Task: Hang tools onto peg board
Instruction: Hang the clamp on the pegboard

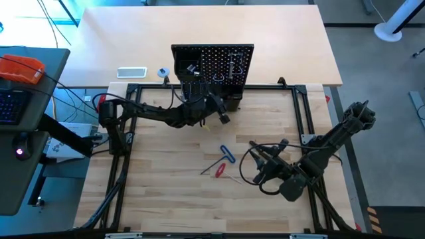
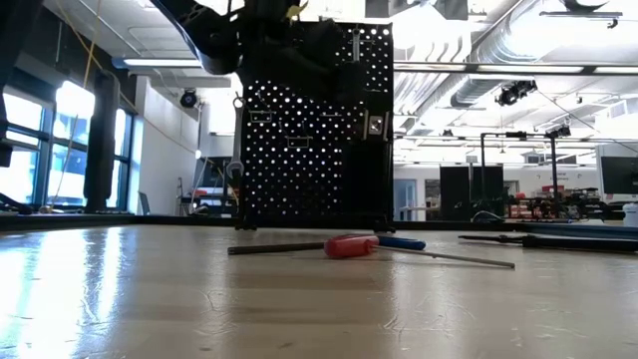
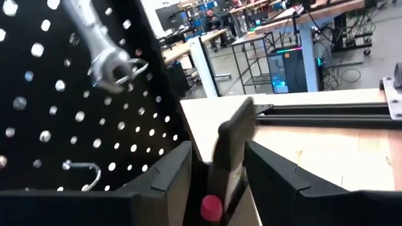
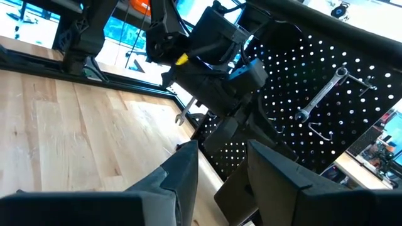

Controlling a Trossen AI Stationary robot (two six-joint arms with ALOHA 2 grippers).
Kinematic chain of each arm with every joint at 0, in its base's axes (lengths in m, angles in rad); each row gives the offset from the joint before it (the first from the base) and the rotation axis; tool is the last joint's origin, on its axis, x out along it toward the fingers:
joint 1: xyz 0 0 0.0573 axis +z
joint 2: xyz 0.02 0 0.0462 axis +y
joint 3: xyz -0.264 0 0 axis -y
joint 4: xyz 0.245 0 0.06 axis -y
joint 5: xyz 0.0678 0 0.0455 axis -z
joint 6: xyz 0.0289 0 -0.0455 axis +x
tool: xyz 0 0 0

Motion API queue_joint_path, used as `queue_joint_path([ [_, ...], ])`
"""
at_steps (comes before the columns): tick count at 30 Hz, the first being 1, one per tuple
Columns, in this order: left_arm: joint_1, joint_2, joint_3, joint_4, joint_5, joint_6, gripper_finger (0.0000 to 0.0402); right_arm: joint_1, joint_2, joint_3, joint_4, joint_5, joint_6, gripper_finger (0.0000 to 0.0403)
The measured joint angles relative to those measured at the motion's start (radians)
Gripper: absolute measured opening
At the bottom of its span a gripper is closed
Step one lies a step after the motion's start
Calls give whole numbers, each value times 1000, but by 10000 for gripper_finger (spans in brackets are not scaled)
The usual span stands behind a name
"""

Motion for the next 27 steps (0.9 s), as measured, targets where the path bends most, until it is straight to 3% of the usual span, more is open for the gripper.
queue_joint_path([
  [9, -76, -46, 0, 13, -96, 136, 141, 23, 0, 0, -28, 0, 13, 129],
  [16, -134, -122, 0, -19, -136, 184, 141, 47, 0, 0, -149, -37, 162, 129],
  [21, -176, -172, 0, -80, -148, 188, 141, 57, 0, 0, -256, -148, 313, 129],
  [27, -244, -227, 0, -217, -150, 164, 141, 60, 0, 0, -344, -400, 452, 129],
])
